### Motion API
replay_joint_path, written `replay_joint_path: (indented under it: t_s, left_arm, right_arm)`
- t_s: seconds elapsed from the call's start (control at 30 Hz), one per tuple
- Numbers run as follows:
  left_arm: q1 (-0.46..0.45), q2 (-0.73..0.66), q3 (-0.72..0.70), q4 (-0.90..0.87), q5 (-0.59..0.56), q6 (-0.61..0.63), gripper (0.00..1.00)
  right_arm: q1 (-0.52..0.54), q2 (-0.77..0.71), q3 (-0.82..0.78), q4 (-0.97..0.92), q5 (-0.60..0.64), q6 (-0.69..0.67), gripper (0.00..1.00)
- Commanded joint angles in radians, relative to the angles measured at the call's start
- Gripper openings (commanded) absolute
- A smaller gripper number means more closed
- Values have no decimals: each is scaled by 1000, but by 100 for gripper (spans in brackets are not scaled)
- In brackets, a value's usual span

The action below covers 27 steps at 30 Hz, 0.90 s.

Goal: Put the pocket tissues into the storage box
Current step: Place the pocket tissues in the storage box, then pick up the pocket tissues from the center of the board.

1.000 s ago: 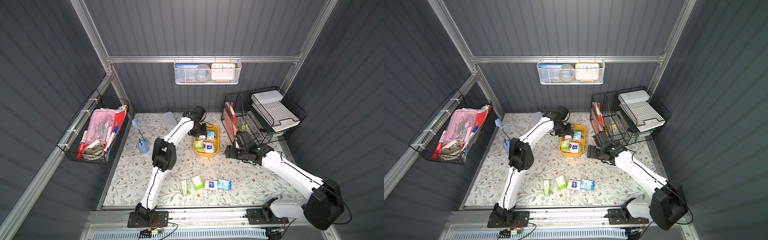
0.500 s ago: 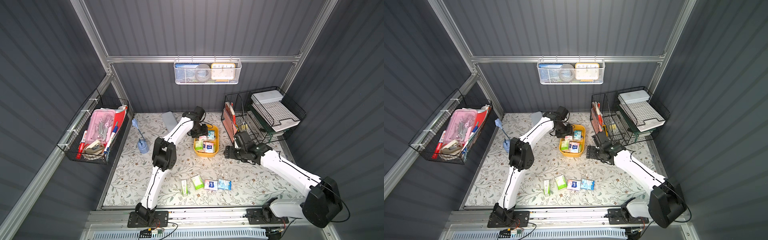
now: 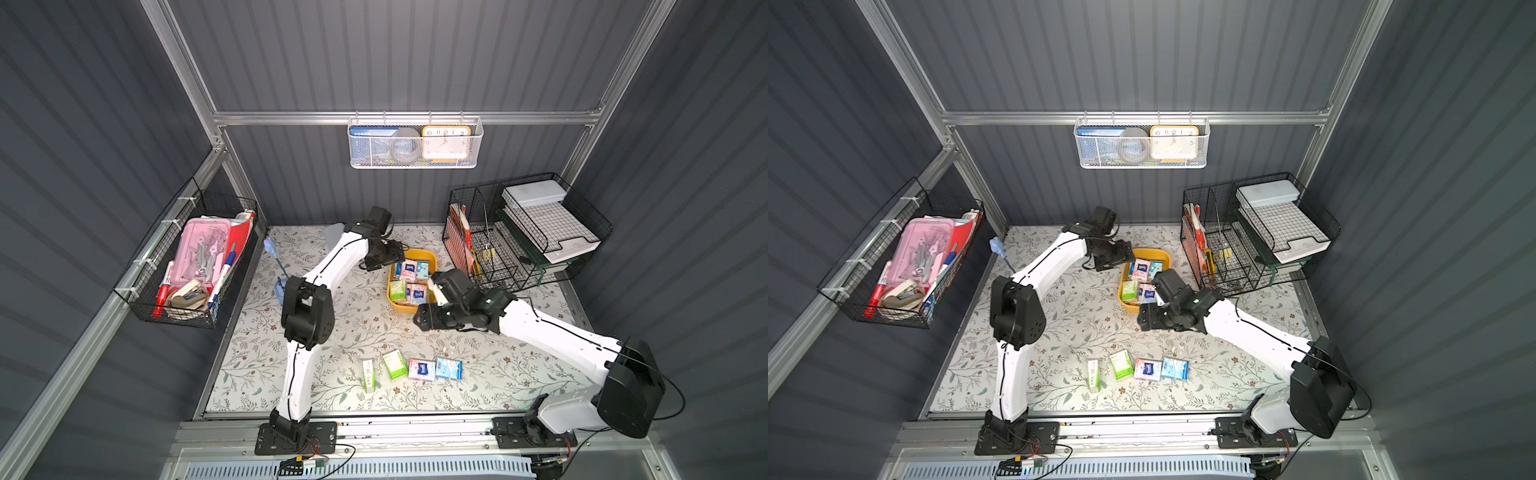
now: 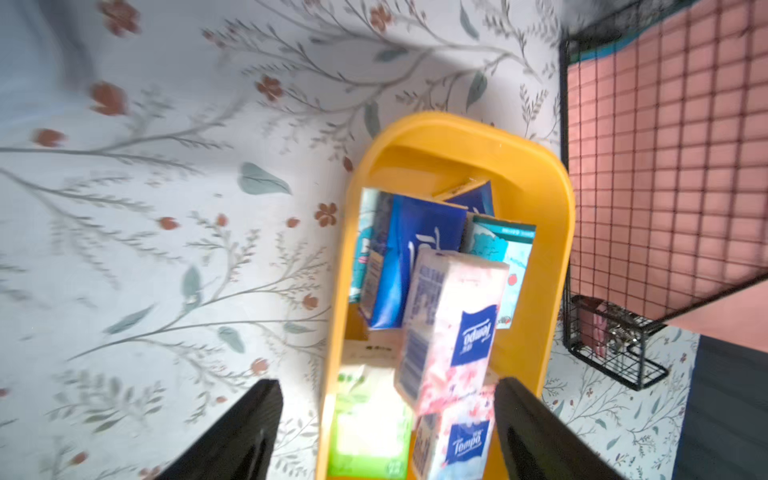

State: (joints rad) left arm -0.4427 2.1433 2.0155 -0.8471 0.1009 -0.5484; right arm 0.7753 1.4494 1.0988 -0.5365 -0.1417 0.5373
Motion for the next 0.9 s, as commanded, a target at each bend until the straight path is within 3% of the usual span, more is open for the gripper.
replay_joint_path:
  t_s: [0.0, 0.33, 0.5, 0.87]
  left_arm:
    - [64, -108, -78, 63, -21, -23, 85]
    - [205, -261, -291, 103, 12, 8, 85]
    - [220, -299, -334, 118, 30, 8, 85]
    - [238, -414, -429, 129, 19, 20, 85]
  right_arm:
    - [72, 56, 65, 11, -68, -12, 81]
    - [259, 313, 309, -187, -263, -100, 77]
    - [311, 464, 437, -342, -219, -87, 70]
    - [326, 682, 678, -487, -202, -113, 70]
